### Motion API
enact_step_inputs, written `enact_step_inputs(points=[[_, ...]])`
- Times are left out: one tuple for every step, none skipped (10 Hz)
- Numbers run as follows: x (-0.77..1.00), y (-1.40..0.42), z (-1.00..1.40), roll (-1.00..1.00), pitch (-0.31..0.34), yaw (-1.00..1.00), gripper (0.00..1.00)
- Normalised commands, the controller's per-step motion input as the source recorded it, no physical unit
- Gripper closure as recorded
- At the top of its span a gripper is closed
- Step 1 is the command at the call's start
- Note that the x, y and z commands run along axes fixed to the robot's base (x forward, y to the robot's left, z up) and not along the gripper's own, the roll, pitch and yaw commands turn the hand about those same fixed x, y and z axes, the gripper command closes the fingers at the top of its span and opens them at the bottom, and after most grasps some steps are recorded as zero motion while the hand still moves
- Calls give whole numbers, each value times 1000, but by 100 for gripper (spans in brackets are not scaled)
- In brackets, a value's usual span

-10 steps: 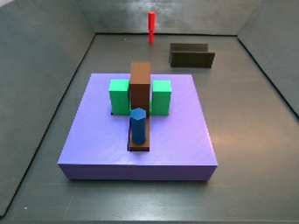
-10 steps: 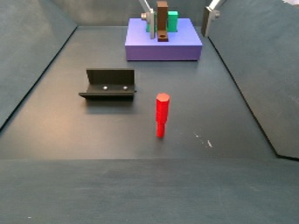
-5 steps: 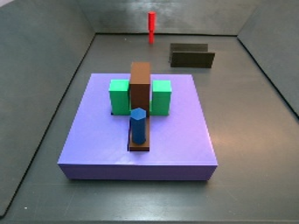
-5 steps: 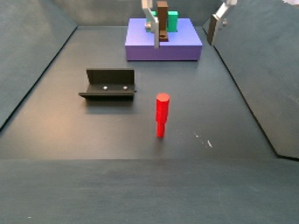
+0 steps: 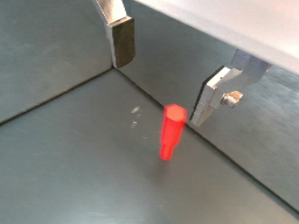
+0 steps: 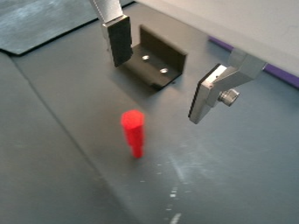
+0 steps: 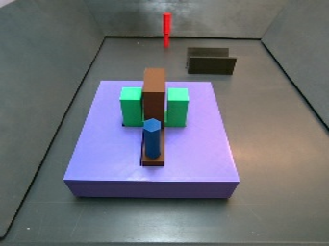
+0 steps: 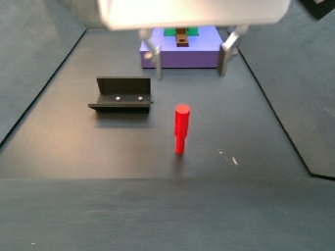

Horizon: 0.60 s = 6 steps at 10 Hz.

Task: Pick up the red object. Move up. Move to above the board. Insert the red object.
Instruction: Pick up the red object.

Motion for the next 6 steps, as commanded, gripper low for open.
enact_step_inputs(points=[[503,260,-277,-60,27,0,0],[200,149,-586,-149,-36,0,0],[163,157,-549,-93,-14,-20,0],[0,203,-400,-66,0,-49,0],[-200,143,-226,-79,0,-149,0],[-160,114,-220,-70,-6,-137,0]])
